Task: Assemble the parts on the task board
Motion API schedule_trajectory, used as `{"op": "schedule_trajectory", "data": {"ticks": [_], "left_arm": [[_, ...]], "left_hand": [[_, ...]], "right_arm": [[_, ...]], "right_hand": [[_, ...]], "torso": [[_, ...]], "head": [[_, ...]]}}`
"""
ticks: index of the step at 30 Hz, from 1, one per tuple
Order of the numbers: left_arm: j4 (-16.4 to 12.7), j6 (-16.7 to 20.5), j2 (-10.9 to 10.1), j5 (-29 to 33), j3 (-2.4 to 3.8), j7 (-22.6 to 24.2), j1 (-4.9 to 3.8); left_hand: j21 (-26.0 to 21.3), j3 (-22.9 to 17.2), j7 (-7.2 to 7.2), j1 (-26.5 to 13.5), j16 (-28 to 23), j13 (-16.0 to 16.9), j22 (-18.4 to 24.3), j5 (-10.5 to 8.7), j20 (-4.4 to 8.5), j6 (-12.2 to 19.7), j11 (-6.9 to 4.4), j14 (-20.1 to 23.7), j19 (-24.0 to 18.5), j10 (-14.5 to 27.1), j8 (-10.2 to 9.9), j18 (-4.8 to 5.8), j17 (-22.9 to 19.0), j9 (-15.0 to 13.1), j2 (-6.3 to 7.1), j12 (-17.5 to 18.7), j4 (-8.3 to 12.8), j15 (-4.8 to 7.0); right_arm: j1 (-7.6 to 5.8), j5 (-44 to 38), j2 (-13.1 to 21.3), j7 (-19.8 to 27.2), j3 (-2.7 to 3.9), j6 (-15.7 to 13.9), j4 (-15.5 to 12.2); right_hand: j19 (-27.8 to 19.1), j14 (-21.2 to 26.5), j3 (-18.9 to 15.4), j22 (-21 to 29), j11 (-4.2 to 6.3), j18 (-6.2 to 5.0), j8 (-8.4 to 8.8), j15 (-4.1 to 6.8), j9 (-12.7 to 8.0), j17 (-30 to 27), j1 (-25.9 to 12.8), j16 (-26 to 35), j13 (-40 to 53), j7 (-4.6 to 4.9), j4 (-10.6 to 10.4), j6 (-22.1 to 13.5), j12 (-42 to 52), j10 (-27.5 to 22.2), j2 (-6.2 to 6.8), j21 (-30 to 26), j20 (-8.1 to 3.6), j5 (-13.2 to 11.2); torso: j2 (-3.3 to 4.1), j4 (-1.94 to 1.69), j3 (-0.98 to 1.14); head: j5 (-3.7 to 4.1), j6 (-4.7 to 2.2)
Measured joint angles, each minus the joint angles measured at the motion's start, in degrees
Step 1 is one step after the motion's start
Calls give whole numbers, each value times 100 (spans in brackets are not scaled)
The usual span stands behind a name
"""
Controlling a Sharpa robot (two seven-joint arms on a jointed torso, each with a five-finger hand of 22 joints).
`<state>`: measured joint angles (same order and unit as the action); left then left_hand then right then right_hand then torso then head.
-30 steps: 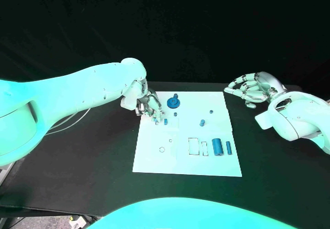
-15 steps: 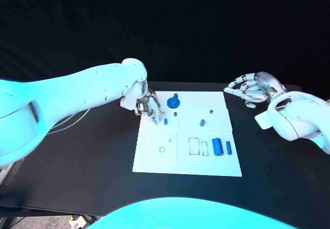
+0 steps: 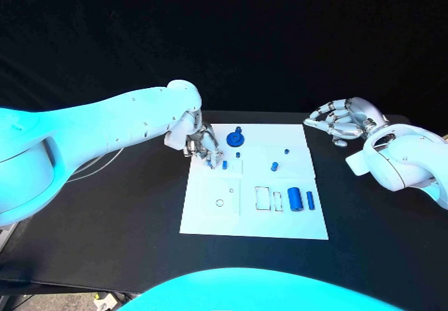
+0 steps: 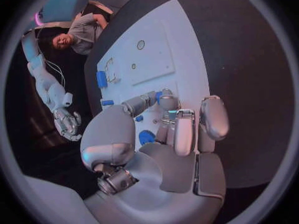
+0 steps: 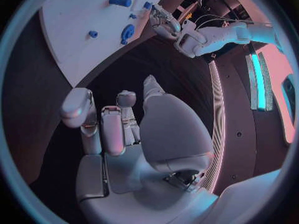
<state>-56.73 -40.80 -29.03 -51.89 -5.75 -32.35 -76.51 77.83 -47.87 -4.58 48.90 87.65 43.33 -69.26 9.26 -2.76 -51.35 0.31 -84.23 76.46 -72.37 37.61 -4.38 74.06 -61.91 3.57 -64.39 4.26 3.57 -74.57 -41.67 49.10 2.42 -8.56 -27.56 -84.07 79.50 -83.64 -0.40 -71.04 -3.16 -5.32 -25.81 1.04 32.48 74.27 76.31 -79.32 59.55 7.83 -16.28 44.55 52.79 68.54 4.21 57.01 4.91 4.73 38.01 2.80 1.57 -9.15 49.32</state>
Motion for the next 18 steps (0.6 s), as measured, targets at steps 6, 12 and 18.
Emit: {"op": "schedule_trajectory", "data": {"ticks": [6,12,18], "left_arm": [[17,133,9,-66,-11,2,11],[18,249,14,-152,-11,10,11],[6,391,14,-243,-9,21,7]], "left_hand": [[0,0,0,0,0,0,0,0,0,0,0,0,0,0,0,0,0,0,0,0,0,0],[0,0,-1,0,0,0,0,0,0,20,0,0,0,0,-3,0,0,2,0,0,0,0],[0,0,-1,0,0,-1,0,0,0,20,0,0,0,0,-2,0,0,1,0,0,0,0]], "right_arm": [[0,0,0,1,0,1,0],[0,0,0,2,0,1,0],[1,1,3,3,0,3,-1]], "right_hand": [[0,0,0,0,0,0,0,0,0,0,0,0,0,0,0,0,0,0,0,0,0,0],[0,0,0,0,0,0,0,0,0,0,0,0,0,0,0,0,0,0,0,0,0,0],[0,0,0,0,0,0,0,0,0,0,0,0,0,0,0,0,0,0,0,0,0,0]], "torso": [[-1,0,0],[-2,-2,1],[-3,-3,1]], "head": [[7,3],[10,3],[10,4]]}}
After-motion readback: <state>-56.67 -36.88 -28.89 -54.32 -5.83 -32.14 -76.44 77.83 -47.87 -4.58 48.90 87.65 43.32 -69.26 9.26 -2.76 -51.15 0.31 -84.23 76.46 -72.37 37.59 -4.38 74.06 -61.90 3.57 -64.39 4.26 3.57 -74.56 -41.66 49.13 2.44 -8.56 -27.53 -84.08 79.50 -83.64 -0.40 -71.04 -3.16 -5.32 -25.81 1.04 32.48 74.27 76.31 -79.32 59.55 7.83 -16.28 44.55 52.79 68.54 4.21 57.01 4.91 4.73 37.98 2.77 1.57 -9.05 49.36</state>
